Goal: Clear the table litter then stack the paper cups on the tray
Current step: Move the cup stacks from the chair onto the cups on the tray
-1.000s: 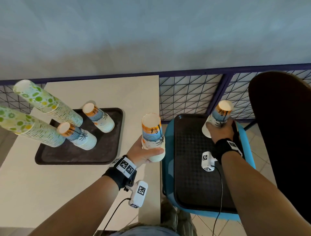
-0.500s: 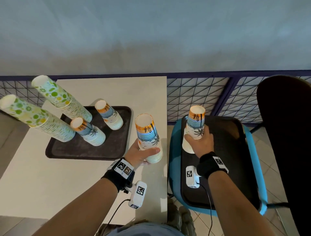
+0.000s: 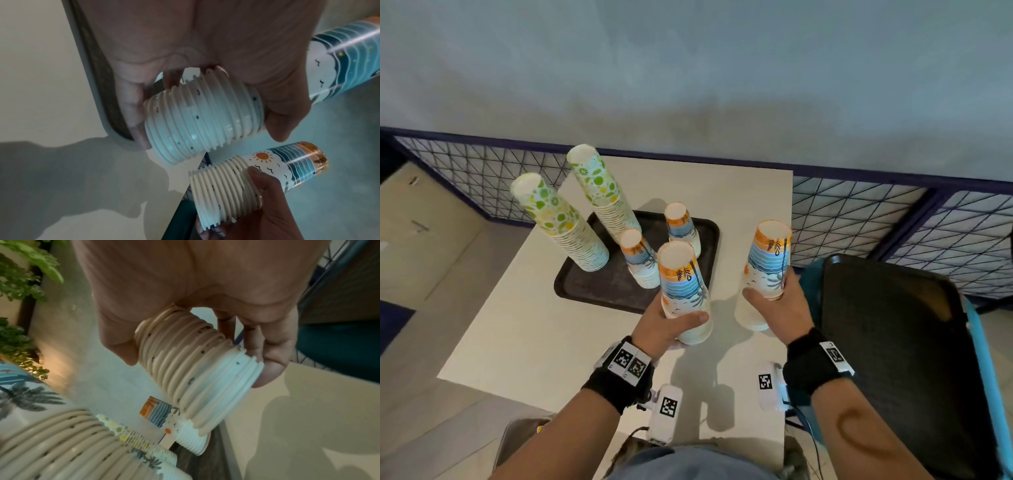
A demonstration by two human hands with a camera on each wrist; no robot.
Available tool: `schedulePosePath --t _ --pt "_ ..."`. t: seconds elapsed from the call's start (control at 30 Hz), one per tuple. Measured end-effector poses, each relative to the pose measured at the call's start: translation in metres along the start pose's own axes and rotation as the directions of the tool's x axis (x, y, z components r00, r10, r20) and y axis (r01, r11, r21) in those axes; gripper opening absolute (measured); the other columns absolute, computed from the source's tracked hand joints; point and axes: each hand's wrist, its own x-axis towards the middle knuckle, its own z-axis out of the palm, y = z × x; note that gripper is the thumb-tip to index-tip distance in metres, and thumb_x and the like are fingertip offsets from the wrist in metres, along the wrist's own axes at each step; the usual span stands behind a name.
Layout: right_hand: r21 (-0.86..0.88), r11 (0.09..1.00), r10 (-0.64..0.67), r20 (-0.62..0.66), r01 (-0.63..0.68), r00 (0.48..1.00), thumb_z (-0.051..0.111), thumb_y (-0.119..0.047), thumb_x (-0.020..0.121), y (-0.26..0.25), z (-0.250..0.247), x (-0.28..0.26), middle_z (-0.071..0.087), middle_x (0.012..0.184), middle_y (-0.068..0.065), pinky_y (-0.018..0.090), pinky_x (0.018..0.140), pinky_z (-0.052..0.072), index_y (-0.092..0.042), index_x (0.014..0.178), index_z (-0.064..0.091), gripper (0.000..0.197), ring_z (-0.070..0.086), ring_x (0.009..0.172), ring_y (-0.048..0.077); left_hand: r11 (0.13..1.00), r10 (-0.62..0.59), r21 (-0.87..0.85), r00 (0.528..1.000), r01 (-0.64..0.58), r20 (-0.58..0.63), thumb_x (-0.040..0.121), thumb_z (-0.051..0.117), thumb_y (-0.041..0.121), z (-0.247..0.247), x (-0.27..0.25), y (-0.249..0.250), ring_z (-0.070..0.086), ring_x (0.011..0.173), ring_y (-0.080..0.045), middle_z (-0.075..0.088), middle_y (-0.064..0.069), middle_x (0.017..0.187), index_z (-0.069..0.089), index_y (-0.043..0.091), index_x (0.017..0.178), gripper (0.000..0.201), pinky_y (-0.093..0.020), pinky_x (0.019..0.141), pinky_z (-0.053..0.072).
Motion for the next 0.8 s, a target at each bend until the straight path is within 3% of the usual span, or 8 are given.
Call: schedulePosePath --t 0.07,0.17,0.33,0.47,0.57,0.63,0.7,0.8 --pt "-0.005 1.000 -0.007 0.015 0.007 1.000 0.084 -0.041 0.070 -0.012 0.017 0.001 0.068 0.115 -0.009 0.027 0.087 0.053 -0.045 0.118 0.052 0.058 0.067 0.103 0.005 1.000 0.015 0.003 1.000 -0.015 -0.009 0.058 0.090 0.030 -0.022 -0.004 0.005 0.075 0.094 -0.003 0.080 0.019 0.101 0.065 0.039 0.114 0.061 -0.040 0.076 0.061" --pt "-0.021 1.000 -0.015 0.036 0.015 0.999 0.084 -0.033 0.076 -0.029 0.041 0.006 0.067 0.116 -0.009 0.015 0.079 0.047 -0.035 0.125 0.052 0.059 0.065 0.102 0.000 0.999 0.038 0.000 0.999 -0.038 -0.034 0.055 0.091 0.032 -0.053 -0.008 0.015 0.074 0.099 -0.007 0.080 0.017 0.105 0.065 0.038 0.116 0.067 -0.036 0.072 0.062" --pt "-0.038 0.997 -0.061 0.019 0.062 0.998 0.082 -0.035 0.077 -0.062 0.078 0.024 0.063 0.118 -0.013 0.024 0.088 0.046 -0.037 0.127 0.046 0.062 0.061 0.106 0.006 0.991 0.131 -0.008 0.989 -0.132 -0.074 0.051 0.090 0.038 -0.101 -0.008 0.042 0.075 0.107 -0.014 0.080 0.011 0.114 0.066 0.039 0.120 0.073 -0.042 0.079 0.064" --pt "0.005 0.991 -0.130 -0.035 0.130 0.991 0.082 -0.029 0.080 -0.096 0.097 0.041 0.062 0.112 -0.019 0.020 0.087 0.046 -0.033 0.124 0.046 0.057 0.060 0.100 -0.006 0.974 0.220 -0.036 0.972 -0.224 -0.078 0.059 0.089 0.032 -0.133 0.000 0.068 0.075 0.114 -0.018 0.078 0.004 0.125 0.068 0.035 0.126 0.070 -0.048 0.084 0.064" --pt "0.043 0.984 -0.170 -0.071 0.173 0.983 0.079 -0.042 0.075 -0.121 0.110 0.054 0.063 0.114 -0.022 0.026 0.092 0.051 -0.033 0.125 0.048 0.060 0.062 0.105 -0.004 0.956 0.289 -0.036 0.954 -0.292 -0.076 0.064 0.089 0.030 -0.150 0.009 0.088 0.075 0.112 -0.012 0.077 0.007 0.125 0.065 0.033 0.129 0.070 -0.038 0.079 0.065" --pt "0.057 0.978 -0.192 -0.097 0.199 0.976 0.076 -0.051 0.070 -0.137 0.116 0.062 0.064 0.116 -0.019 0.030 0.094 0.053 -0.033 0.125 0.048 0.064 0.063 0.108 0.000 0.943 0.332 0.014 0.941 -0.332 -0.056 0.075 0.089 0.016 -0.155 0.016 0.100 0.075 0.107 -0.006 0.079 0.013 0.118 0.065 0.035 0.125 0.058 -0.027 0.073 0.064" --pt "0.075 0.972 -0.213 -0.113 0.222 0.970 0.075 -0.052 0.069 -0.150 0.124 0.067 0.066 0.119 -0.014 0.034 0.096 0.054 -0.032 0.124 0.048 0.065 0.064 0.110 0.005 0.928 0.370 0.064 0.929 -0.367 -0.031 0.087 0.079 0.004 -0.156 0.025 0.111 0.075 0.101 0.000 0.080 0.017 0.110 0.066 0.035 0.119 0.047 -0.019 0.070 0.061" --pt "0.092 0.967 -0.231 -0.087 0.239 0.969 0.077 -0.050 0.071 -0.155 0.142 0.073 0.067 0.123 -0.009 0.042 0.099 0.055 -0.028 0.128 0.049 0.067 0.066 0.113 0.008 0.903 0.425 0.097 0.904 -0.419 -0.052 0.090 0.074 -0.001 -0.158 0.036 0.127 0.075 0.095 0.004 0.080 0.020 0.103 0.067 0.033 0.114 0.042 -0.015 0.072 0.059"
